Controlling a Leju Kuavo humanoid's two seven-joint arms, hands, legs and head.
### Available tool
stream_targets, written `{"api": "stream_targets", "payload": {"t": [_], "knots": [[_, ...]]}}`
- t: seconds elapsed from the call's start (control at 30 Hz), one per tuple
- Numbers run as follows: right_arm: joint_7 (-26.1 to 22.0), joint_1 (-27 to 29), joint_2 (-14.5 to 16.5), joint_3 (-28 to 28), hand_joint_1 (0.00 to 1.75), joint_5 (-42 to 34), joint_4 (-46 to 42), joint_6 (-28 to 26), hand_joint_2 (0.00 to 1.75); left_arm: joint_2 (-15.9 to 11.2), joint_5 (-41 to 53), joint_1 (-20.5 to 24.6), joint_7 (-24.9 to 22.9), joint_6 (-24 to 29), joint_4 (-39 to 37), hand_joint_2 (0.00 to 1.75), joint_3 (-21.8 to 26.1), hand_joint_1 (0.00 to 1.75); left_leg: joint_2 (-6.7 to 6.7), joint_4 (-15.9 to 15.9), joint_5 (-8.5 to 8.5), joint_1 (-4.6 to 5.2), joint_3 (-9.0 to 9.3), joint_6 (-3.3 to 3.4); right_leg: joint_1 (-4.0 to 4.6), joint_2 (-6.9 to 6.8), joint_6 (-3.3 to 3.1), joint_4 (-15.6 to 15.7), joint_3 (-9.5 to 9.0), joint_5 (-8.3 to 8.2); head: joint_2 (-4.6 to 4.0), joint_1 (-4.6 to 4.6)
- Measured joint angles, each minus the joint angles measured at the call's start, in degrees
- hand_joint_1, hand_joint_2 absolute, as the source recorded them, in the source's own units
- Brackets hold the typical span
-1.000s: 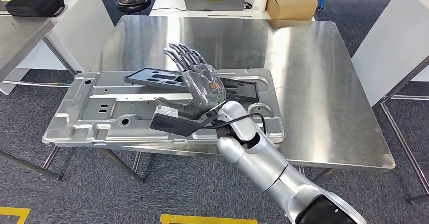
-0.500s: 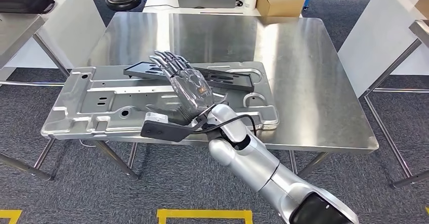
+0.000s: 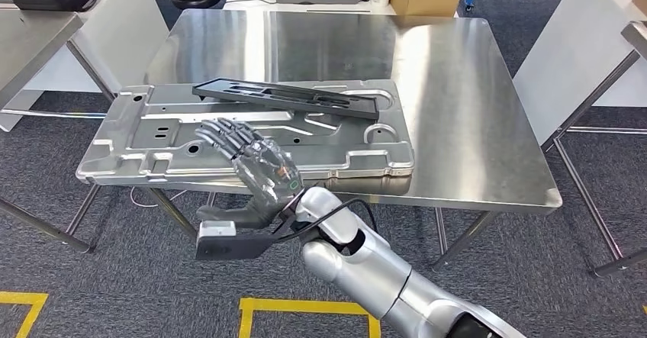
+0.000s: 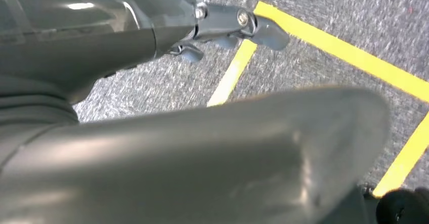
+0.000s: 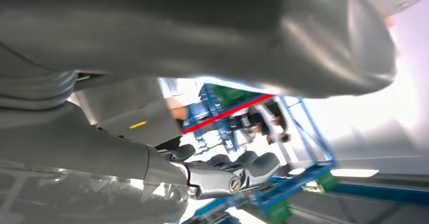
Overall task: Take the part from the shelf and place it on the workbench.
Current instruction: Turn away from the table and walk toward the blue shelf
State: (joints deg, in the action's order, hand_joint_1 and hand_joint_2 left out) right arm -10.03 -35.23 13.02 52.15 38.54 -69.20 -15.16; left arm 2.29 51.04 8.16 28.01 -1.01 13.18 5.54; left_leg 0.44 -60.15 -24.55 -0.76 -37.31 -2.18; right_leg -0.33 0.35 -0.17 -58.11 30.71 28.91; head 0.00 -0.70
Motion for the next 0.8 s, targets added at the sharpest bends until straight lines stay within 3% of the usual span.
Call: {"api": "stream_targets", "payload": {"t": [0.03, 0.1, 0.13, 0.17, 0.2, 0.23, 0.3, 0.37, 0.47, 0.5, 0.57, 0.63, 0.67, 0.7, 0.73, 0.8], "knots": [[-0.94, 0.29, 0.40, 0.62, 0.00, -0.93, 0.71, 0.06, 0.00, 0.00, 0.09, 0.03, 0.06, -0.14, 0.00, 0.00, -0.01, 0.00, -0.09, -1.88, -1.84, -0.08, -0.66, -0.16, -0.19, -0.05, -0.44, 0.13, 0.46, -0.48, 0.00, 0.37], [-3.05, 0.92, 1.17, 1.54, 0.00, -3.84, 2.69, 0.73, 0.00, 0.01, 0.31, 0.10, 0.11, -0.46, 0.01, 0.00, -0.05, 0.00, -0.20, -8.89, -7.03, -0.21, -2.69, -0.45, -0.22, -0.09, -1.02, 0.10, 1.52, -1.42, 0.00, 1.22], [-3.89, 1.25, 1.49, 1.88, 0.00, -5.33, 3.96, 1.24, 0.00, 0.01, 0.39, 0.13, 0.11, -0.61, 0.02, 0.00, -0.10, 0.00, -0.22, -12.47, -8.83, -0.28, -3.49, -0.62, -0.20, -0.09, -1.11, 0.07, 2.11, -1.88, 0.00, 1.56], [-4.57, 1.55, 1.76, 2.12, 0.00, -6.58, 5.42, 1.70, 0.00, 0.01, 0.43, 0.14, 0.10, -0.73, 0.02, 0.00, -0.15, 0.00, -0.22, -14.78, -9.54, -0.37, -3.65, -0.77, -0.19, -0.09, -1.08, 0.03, 2.71, -2.35, 0.00, 1.78], [-5.09, 1.78, 2.04, 2.29, 0.00, -7.60, 6.98, 2.07, 0.00, 0.00, 0.43, 0.17, 0.10, -0.79, 0.03, 0.00, -0.19, 0.00, -0.22, -14.94, -9.03, -0.50, -2.82, -0.89, -0.23, -0.09, -0.97, -0.03, 3.29, -2.78, 0.00, 1.97], [-5.61, 1.93, 2.38, 2.36, 0.00, -8.37, 8.56, 2.31, 0.00, -0.01, 0.43, 0.22, 0.10, -0.81, 0.04, 0.00, -0.21, 0.00, -0.22, -12.67, -7.66, -0.67, -0.83, -1.01, -0.32, -0.08, -0.77, -0.13, 3.83, -3.15, 0.00, 2.16], [-6.58, 2.03, 3.17, 2.40, 0.00, -9.31, 11.40, 2.50, 0.00, 0.01, 0.41, 0.48, 0.09, -0.86, 0.06, 0.00, -0.27, 0.00, -0.31, -4.40, -5.52, -1.01, 4.73, -1.33, -0.39, -0.07, -0.20, -0.55, 4.75, -3.73, 0.00, 2.57], [-7.15, 2.07, 3.95, 2.46, 0.00, -9.65, 13.37, 2.50, 0.00, 0.05, 0.39, 0.74, 0.09, -0.90, 0.07, 0.00, -0.33, 0.00, -0.65, 0.70, -5.32, -0.96, 7.66, -1.23, -0.29, -0.06, 0.52, -0.87, 5.30, -4.31, 0.00, 2.76], [-7.39, 2.14, 4.67, 2.69, 0.00, -9.81, 15.32, 2.49, 0.00, 0.07, 0.39, 0.83, 0.06, -1.01, 0.06, 0.00, -0.46, 0.00, -0.79, 1.03, -4.88, -0.69, 6.90, 0.06, -0.34, -0.04, 1.60, -0.86, 5.85, -5.11, 0.00, 2.49], [-7.40, 2.18, 4.76, 2.76, 0.00, -9.88, 15.82, 2.49, 0.00, 0.06, 0.38, 0.88, 0.02, -1.05, 0.06, 0.00, -0.50, 0.00, -0.71, 1.04, -4.41, -0.69, 6.38, 0.68, -0.39, -0.04, 1.86, -1.40, 6.27, -4.38, 0.00, 2.38], [-7.40, 2.33, 4.84, 2.85, 0.00, -10.49, 16.61, 2.68, 0.00, 0.03, 0.31, 0.98, -0.08, -1.09, 0.06, 0.00, -0.54, 0.00, -0.45, 1.14, -3.33, -0.69, 5.07, 1.69, -0.43, -0.02, 2.10, -5.63, 8.03, -0.20, 0.00, 1.86], [-7.55, 2.66, 4.92, 2.88, 0.00, -11.85, 17.47, 3.27, 0.00, 0.02, 0.21, 0.94, -0.11, -1.19, 0.05, 0.00, -0.57, 0.00, -0.29, 1.10, -2.29, -0.44, 3.62, 2.08, -0.39, -0.02, 2.14, -13.18, 10.24, 4.68, 0.00, 1.03], [-7.71, 2.89, 4.95, 2.87, 0.00, -12.53, 18.03, 3.56, 0.00, 0.03, 0.19, 0.91, -0.13, -1.25, 0.05, 0.00, -0.60, 0.00, -0.20, 1.06, -1.78, -0.32, 2.92, 2.13, -0.37, -0.02, 2.14, -16.02, 10.69, 5.67, 0.00, 0.69], [-7.90, 3.11, 4.97, 2.87, 0.00, -13.03, 18.58, 3.74, 0.00, 0.02, 0.17, 0.88, -0.13, -1.30, 0.04, 0.00, -0.61, 0.00, -0.14, 1.02, -1.31, -0.22, 2.27, 2.13, -0.34, -0.02, 2.11, -17.04, 10.24, 5.41, 0.00, 0.41], [-8.05, 3.28, 5.01, 2.87, 0.00, -13.42, 19.09, 3.93, 0.00, 0.02, 0.16, 0.87, -0.14, -1.32, 0.04, 0.00, -0.62, 0.00, -0.11, 1.00, -0.87, -0.14, 1.70, 2.09, -0.32, -0.02, 2.02, -15.91, 8.75, 4.20, 0.00, 0.16], [-8.20, 3.39, 5.30, 2.85, 0.00, -14.14, 20.02, 4.52, 0.00, 0.04, 0.12, 0.88, -0.13, -1.35, 0.05, 0.00, -0.64, 0.00, -0.09, 0.97, -0.10, -0.01, 0.90, 1.86, -0.12, -0.03, 1.58, -8.52, 3.30, 1.68, 0.00, -0.32]]}}
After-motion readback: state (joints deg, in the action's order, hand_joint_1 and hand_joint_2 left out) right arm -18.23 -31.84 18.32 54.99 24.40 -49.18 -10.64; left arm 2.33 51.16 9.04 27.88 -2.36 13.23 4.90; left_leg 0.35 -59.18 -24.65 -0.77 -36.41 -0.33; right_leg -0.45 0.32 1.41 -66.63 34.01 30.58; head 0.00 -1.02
